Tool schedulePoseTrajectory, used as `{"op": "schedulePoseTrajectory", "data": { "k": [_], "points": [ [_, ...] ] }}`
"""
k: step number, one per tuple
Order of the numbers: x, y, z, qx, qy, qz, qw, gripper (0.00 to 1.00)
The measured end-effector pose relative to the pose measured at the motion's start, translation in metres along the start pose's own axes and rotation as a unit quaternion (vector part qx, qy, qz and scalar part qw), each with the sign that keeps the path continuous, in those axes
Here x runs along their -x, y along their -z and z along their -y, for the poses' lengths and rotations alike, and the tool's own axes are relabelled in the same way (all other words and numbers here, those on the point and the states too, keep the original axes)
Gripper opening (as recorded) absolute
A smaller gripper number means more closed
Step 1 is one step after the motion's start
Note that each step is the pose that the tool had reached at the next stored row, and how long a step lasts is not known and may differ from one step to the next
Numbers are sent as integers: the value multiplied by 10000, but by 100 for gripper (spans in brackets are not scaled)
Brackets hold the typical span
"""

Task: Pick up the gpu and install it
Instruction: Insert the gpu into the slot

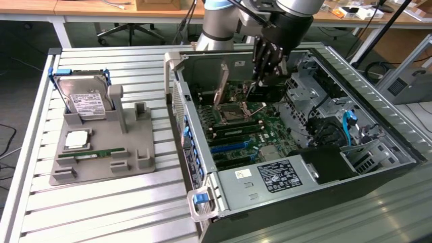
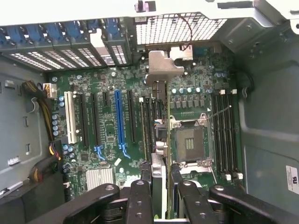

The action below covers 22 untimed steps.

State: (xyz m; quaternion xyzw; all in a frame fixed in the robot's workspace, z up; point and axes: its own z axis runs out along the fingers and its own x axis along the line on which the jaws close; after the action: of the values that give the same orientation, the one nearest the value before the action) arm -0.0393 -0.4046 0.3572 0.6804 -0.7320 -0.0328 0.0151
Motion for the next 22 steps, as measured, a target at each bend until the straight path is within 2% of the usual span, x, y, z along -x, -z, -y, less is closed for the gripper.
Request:
{"op": "schedulePoseTrajectory", "data": {
  "k": [2, 15, 16, 17, 18, 19, 20, 22],
  "points": [
    [0, 0, 0, 3, 129, -9, 9999, 27],
    [0, -1, 0, 11, 497, -34, 9988, 27],
    [0, -2, 0, -44, 497, -35, 9987, 27],
    [0, -6, -3, -377, 505, -33, 9980, 27],
    [0, -6, -3, -377, 505, -34, 9980, 27],
    [-1, -5, -4, -376, 504, -6, 9980, 27],
    [0, -7, -4, -374, 472, 149, 9981, 27],
    [0, -6, -3, -363, 470, 149, 9981, 27]
  ]
}}
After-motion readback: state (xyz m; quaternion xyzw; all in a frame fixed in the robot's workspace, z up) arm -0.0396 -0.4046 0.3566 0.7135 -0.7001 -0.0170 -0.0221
